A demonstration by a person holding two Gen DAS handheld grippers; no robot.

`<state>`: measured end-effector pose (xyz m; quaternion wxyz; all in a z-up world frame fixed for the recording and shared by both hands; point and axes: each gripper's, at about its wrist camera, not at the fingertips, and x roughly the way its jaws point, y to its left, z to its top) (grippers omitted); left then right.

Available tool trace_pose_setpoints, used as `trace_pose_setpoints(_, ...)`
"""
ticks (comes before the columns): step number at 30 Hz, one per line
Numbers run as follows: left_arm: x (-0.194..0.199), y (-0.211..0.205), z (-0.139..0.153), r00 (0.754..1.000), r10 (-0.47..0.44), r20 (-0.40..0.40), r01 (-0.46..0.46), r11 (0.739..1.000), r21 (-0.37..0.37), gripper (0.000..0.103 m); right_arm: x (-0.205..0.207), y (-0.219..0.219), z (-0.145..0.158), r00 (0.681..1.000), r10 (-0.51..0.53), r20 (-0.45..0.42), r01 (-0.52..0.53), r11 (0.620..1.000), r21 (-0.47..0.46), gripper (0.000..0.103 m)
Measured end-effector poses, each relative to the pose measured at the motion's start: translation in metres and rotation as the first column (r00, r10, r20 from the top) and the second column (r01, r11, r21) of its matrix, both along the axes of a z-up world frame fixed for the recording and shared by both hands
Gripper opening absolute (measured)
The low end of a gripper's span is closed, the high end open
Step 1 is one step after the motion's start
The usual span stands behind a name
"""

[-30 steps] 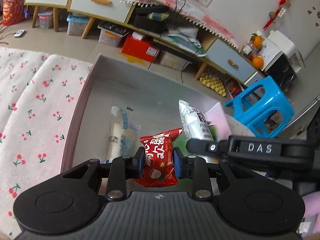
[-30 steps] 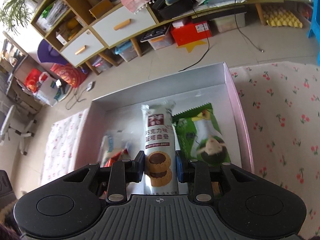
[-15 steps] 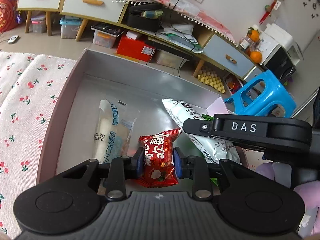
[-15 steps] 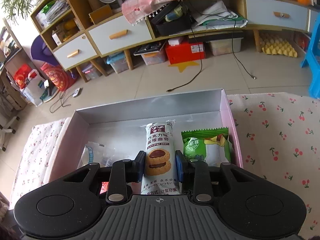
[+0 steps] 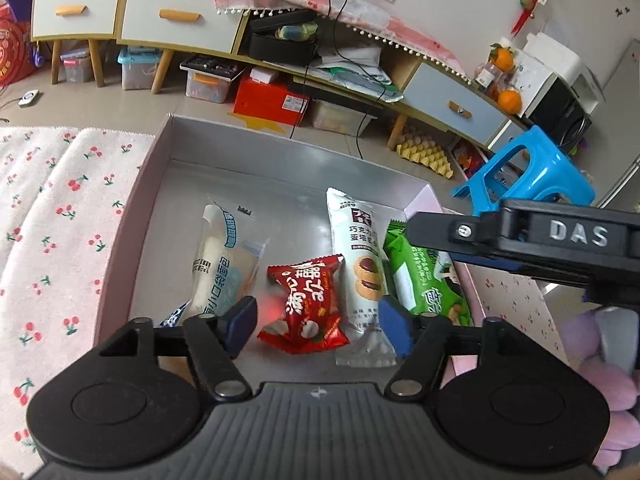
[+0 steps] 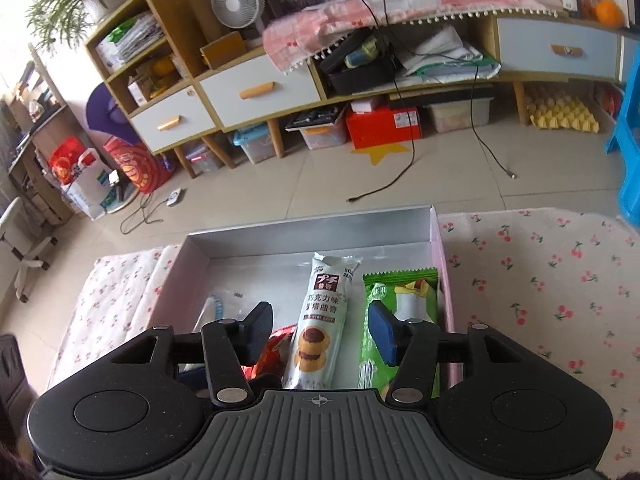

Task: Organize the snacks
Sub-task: 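Return both grippers to the snack pile and grasp another red candy pack with left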

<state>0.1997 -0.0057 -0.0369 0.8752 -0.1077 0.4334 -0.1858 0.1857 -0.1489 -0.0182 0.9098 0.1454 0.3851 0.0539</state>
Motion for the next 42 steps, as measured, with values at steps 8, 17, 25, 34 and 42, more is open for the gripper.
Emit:
trace_pose_setpoints(8,-0.017,0.000,0.022,1.000,-0.004,0.023,0.002,0.998,0.062,0.085,-0.042,0.000,0.026,0.999,0.044,0.031,-0.042,0.998,-0.048,0.076)
trace_pose_setpoints(17,-0.050,0.007,0.042,0.998,-0.009,0.063,-0.002,0.987,0.161,0.100,-0.088,0.005,0.035,0.998,0.060,0.031,-0.057,0.995,-0.086,0.087)
trace_pose_setpoints(25,-0.074,0.013,0.049,0.999,-0.018,0.052,0.005,0.970,0.244,0.102,-0.123,0.018,0.029,0.997,0.072,-0.004,-0.071,0.984,-0.165,0.089)
trace_pose_setpoints(34,-0.101,0.022,0.039,1.000,-0.014,0.023,0.008,0.965,0.262,0.103,-0.150,0.010,0.013,0.999,0.025,-0.026,-0.028,0.990,-0.141,0.095)
trace_pose_setpoints(42,-0.110,0.021,0.016,0.999,-0.054,-0.004,0.052,0.940,0.337,0.102,-0.163,0.017,-0.012,0.992,0.075,-0.097,-0.097,0.964,-0.248,0.095)
